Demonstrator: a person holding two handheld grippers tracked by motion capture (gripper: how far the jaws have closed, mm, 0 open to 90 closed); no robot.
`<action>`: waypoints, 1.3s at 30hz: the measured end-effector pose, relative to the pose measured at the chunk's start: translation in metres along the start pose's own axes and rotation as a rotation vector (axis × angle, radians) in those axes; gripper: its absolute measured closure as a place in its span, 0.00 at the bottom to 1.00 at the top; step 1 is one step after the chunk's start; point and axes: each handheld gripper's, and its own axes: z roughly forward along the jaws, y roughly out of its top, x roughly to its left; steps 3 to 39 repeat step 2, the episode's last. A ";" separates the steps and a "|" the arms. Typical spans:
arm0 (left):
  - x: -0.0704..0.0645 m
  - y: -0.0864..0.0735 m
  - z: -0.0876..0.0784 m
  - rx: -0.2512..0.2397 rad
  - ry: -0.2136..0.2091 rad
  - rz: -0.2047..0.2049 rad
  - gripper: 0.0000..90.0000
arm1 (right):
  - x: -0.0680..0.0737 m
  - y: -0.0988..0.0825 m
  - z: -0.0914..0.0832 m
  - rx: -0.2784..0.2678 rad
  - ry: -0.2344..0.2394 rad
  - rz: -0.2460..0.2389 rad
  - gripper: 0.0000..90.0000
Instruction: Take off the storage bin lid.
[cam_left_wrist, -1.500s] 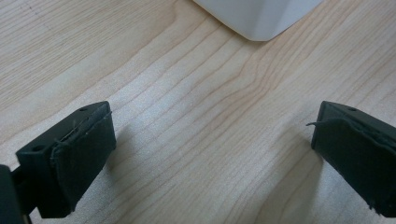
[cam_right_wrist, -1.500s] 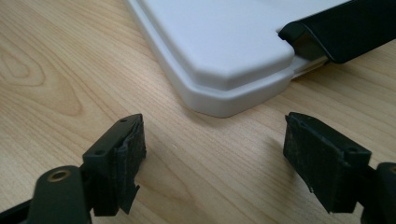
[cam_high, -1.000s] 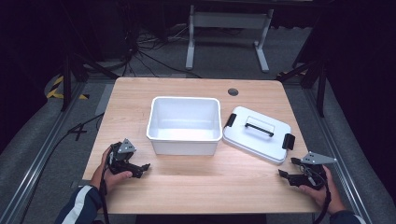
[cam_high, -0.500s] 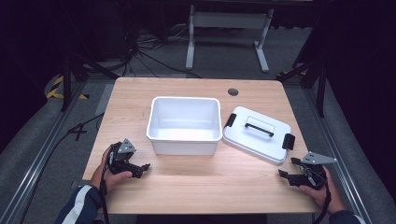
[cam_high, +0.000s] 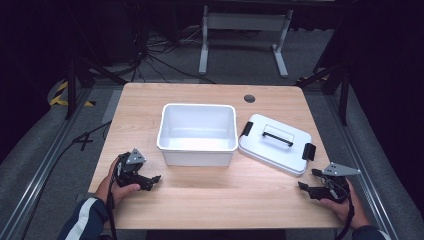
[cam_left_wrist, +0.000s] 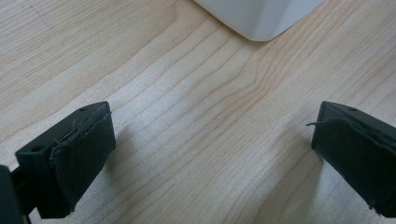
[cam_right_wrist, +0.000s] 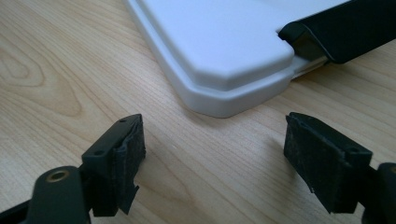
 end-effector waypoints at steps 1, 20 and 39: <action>0.000 0.000 0.000 0.002 0.001 -0.001 0.00 | 0.000 0.000 0.000 0.000 0.000 0.000 0.23; 0.000 0.000 0.000 0.000 0.000 0.000 0.00 | 0.000 0.000 0.000 0.001 -0.002 0.000 0.23; 0.000 0.000 0.000 0.000 0.000 0.000 0.00 | 0.000 0.000 0.000 0.001 -0.002 0.000 0.23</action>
